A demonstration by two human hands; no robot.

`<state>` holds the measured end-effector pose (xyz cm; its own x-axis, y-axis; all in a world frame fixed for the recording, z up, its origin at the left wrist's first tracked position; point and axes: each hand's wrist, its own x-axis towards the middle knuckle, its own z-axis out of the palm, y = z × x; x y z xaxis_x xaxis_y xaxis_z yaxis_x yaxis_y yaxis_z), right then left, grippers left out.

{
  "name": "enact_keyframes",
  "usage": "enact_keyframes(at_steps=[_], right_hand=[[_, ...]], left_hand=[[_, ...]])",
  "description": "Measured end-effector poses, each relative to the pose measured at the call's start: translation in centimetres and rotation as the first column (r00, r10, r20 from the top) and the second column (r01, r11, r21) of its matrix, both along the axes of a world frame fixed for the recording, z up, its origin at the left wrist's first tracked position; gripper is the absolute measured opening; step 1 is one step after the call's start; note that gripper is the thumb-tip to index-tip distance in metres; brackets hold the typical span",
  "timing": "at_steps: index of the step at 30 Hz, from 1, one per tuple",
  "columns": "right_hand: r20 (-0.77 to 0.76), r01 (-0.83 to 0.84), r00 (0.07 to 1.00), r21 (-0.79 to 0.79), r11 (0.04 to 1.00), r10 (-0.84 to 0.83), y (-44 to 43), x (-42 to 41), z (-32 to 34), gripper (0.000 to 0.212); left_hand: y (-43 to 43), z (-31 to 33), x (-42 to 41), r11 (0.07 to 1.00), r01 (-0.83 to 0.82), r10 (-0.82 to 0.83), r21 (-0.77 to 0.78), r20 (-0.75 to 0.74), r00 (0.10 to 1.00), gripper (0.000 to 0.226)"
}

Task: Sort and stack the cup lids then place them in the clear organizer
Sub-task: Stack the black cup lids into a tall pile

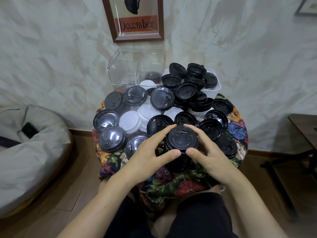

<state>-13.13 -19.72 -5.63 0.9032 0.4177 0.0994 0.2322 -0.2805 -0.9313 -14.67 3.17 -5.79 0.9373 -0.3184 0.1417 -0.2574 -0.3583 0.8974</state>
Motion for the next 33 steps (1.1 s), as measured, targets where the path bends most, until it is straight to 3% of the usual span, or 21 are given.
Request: enact_keyframes(at_steps=[7, 10, 14, 17, 21, 29, 33], right_hand=[[0.004, -0.006, 1.0, -0.027, 1.0, 0.006, 0.3, 0.4, 0.9, 0.07], [0.008, 0.004, 1.0, -0.025, 1.0, -0.003, 0.4, 0.3, 0.8, 0.071], [-0.008, 0.023, 1.0, -0.016, 1.0, -0.023, 0.5, 0.1, 0.7, 0.069], [-0.019, 0.032, 0.999, -0.017, 0.999, -0.033, 0.6, 0.1, 0.6, 0.068], [-0.034, 0.042, 0.999, -0.024, 0.999, -0.042, 0.6, 0.1, 0.7, 0.069], [-0.065, 0.037, 0.997, -0.042, 0.998, -0.039, 0.4, 0.0, 0.8, 0.068], [-0.078, 0.03, 0.996, -0.038, 0.999, -0.033, 0.4, 0.0, 0.9, 0.069]], left_hand=[[0.6, 0.8, 0.8, 0.999, 0.041, -0.041, 0.004, -0.027, 0.999, 0.065], [1.1, 1.3, 1.6, 0.996, 0.088, -0.089, -0.025, -0.044, 0.995, 0.053], [1.0, 2.5, 4.5, 0.987, -0.121, 0.126, -0.102, 0.041, 0.991, 0.023], [0.3, 4.1, 8.8, 0.945, -0.318, 0.275, 0.072, 0.348, 0.896, 0.015], [-0.9, 5.6, 16.1, 0.837, -0.432, 0.191, 0.335, 0.56, 0.806, 0.021], [-2.2, 6.4, 24.0, 0.596, -0.465, 0.065, 0.655, 0.538, 0.84, 0.023], [-2.4, 6.4, 24.6, 0.573, -0.457, 0.073, 0.68, 0.513, 0.855, 0.019]])
